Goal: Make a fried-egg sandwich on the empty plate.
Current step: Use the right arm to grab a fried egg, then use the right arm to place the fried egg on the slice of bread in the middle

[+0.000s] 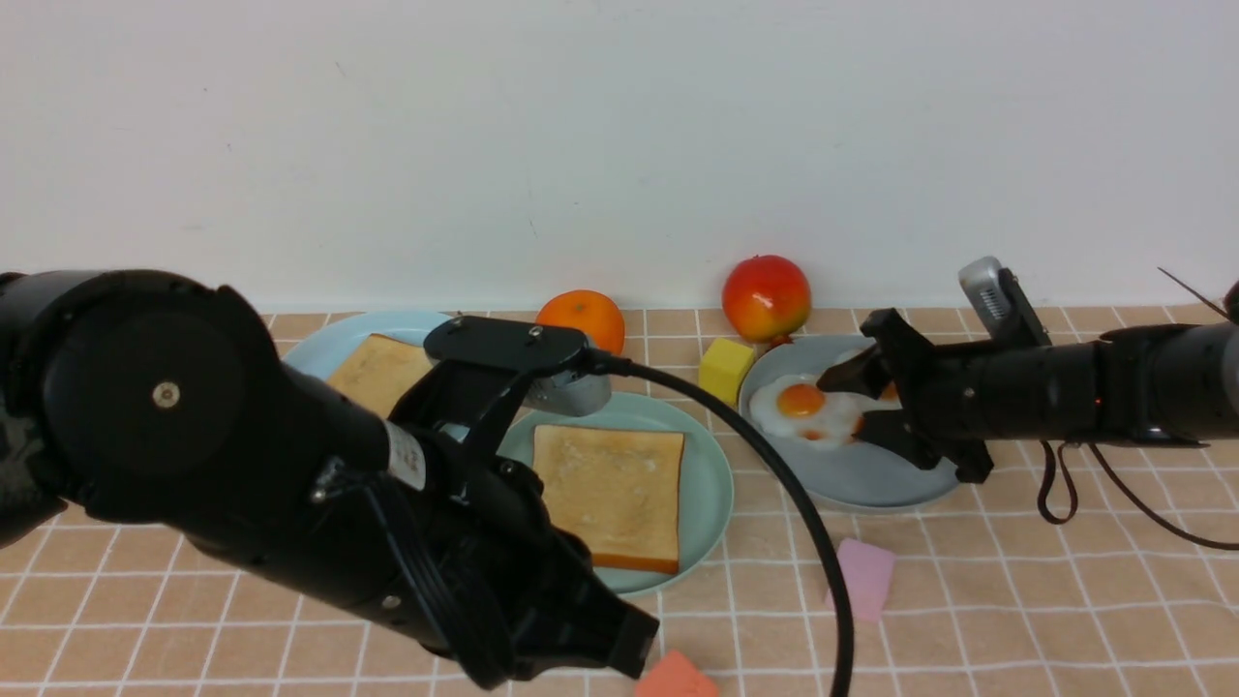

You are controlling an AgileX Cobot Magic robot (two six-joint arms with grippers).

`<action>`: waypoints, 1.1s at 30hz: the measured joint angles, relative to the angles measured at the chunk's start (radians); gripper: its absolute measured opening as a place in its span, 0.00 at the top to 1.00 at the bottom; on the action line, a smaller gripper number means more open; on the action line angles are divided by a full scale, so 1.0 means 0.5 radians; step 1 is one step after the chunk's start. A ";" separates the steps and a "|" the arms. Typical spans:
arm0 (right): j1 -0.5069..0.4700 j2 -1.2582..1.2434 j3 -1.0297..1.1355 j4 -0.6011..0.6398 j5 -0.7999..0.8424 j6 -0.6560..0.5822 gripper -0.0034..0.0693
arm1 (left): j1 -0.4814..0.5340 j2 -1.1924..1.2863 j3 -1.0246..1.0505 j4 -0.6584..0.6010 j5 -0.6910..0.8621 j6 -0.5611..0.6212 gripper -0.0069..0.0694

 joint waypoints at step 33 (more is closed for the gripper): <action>0.090 -0.373 -0.001 -0.098 0.618 -0.085 0.87 | 0.000 -0.695 -0.433 1.454 0.909 -0.852 0.92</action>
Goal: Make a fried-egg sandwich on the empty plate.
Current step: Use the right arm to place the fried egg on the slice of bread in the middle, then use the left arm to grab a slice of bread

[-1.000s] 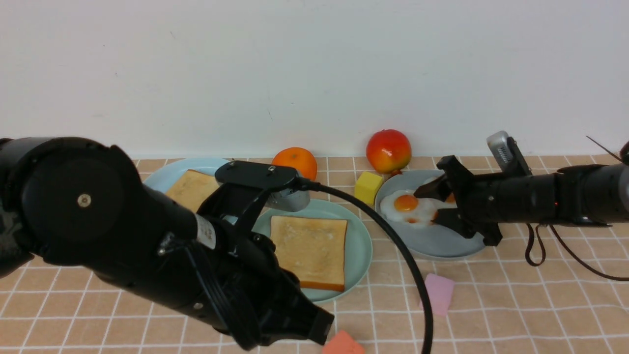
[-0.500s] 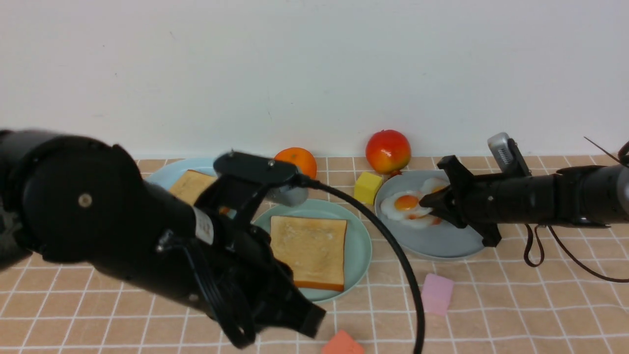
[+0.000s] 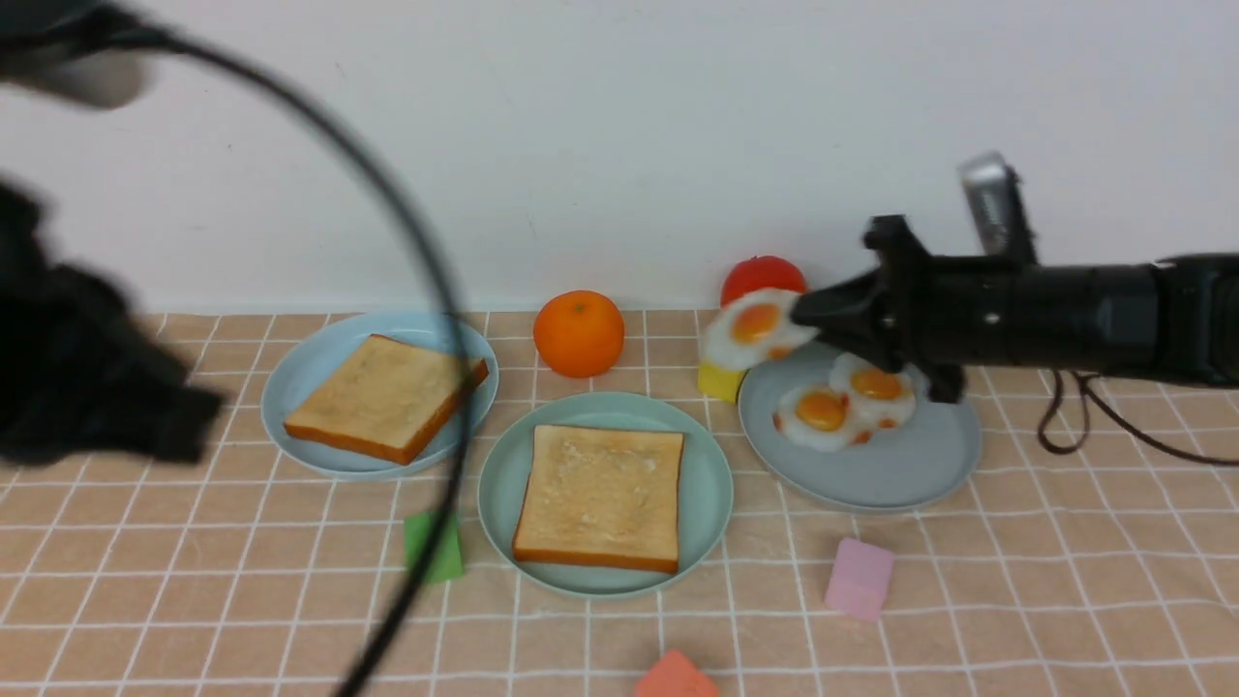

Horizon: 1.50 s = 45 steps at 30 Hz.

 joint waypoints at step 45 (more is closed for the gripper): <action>0.493 -0.846 -0.516 -1.899 0.590 0.198 0.68 | 0.189 0.075 0.528 0.372 -0.714 -0.517 0.89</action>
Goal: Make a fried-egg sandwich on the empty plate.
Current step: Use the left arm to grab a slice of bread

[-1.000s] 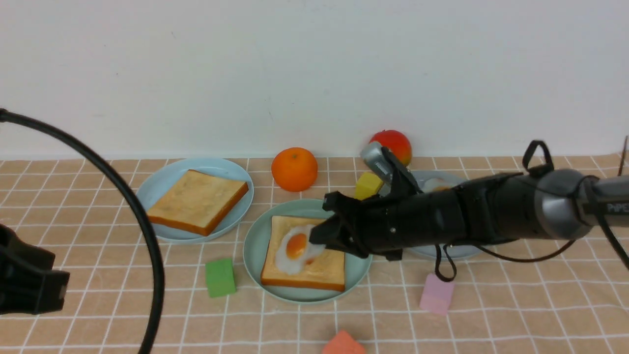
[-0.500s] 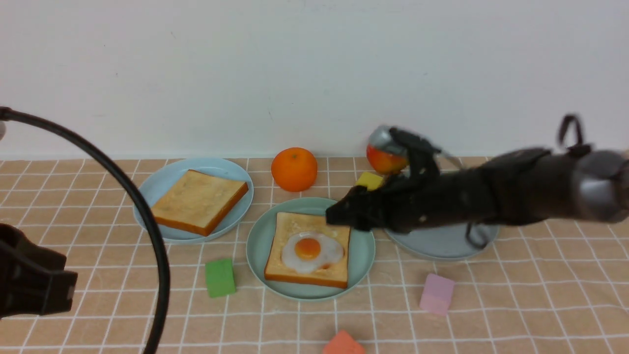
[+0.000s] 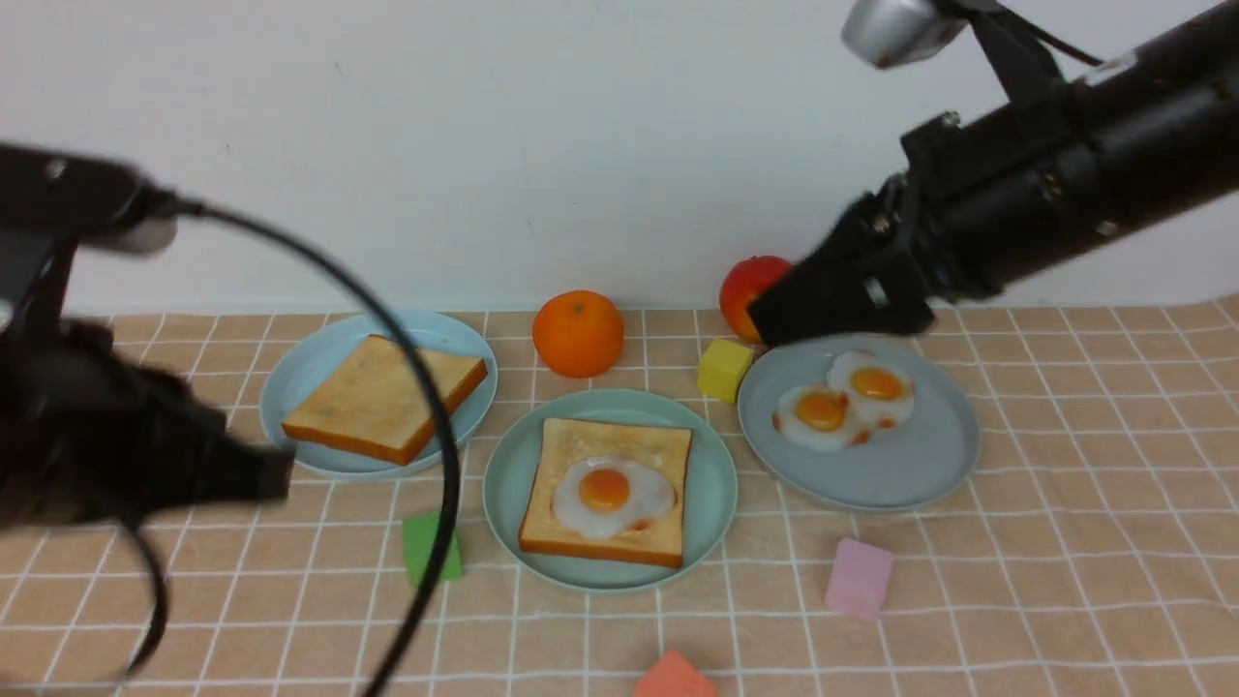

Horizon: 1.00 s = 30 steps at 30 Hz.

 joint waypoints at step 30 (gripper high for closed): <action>1.208 -0.743 0.532 -1.255 -0.125 0.723 0.94 | 1.305 1.879 -1.323 -1.652 0.091 1.409 0.47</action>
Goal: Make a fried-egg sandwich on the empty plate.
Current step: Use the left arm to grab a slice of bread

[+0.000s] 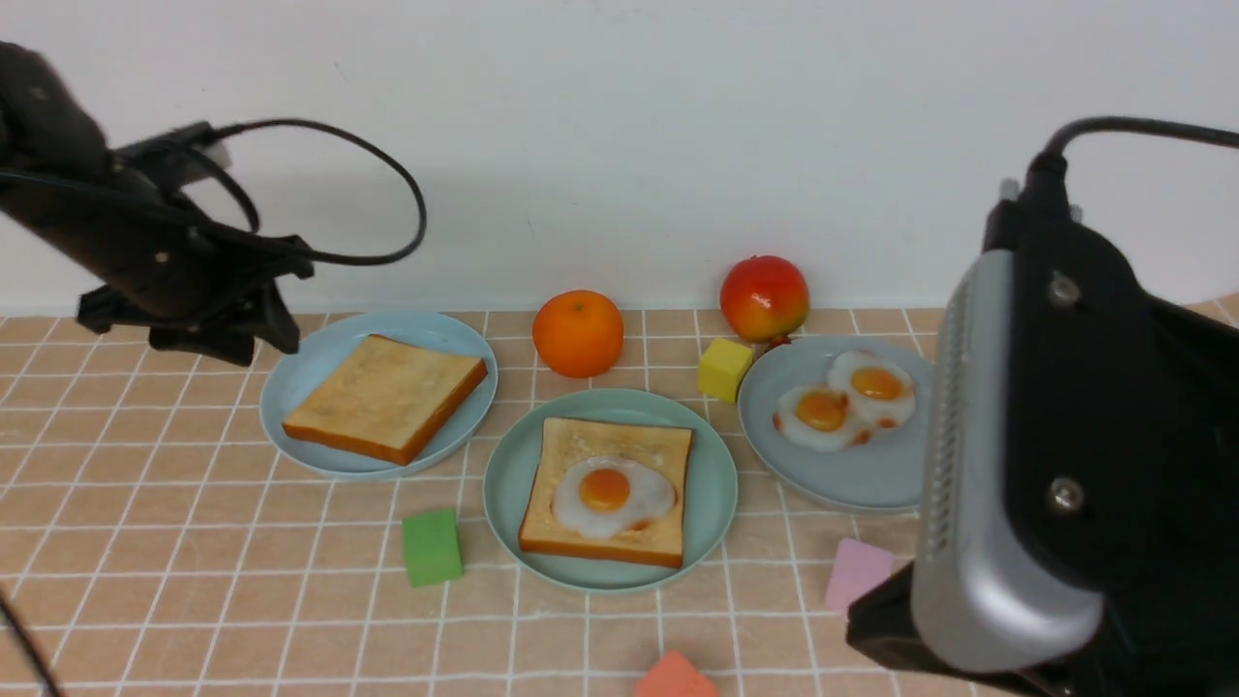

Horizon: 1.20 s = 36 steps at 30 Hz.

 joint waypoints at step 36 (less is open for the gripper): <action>0.000 0.000 0.004 -0.185 -0.115 0.643 0.89 | 0.000 0.637 -0.450 -0.005 0.041 0.301 0.90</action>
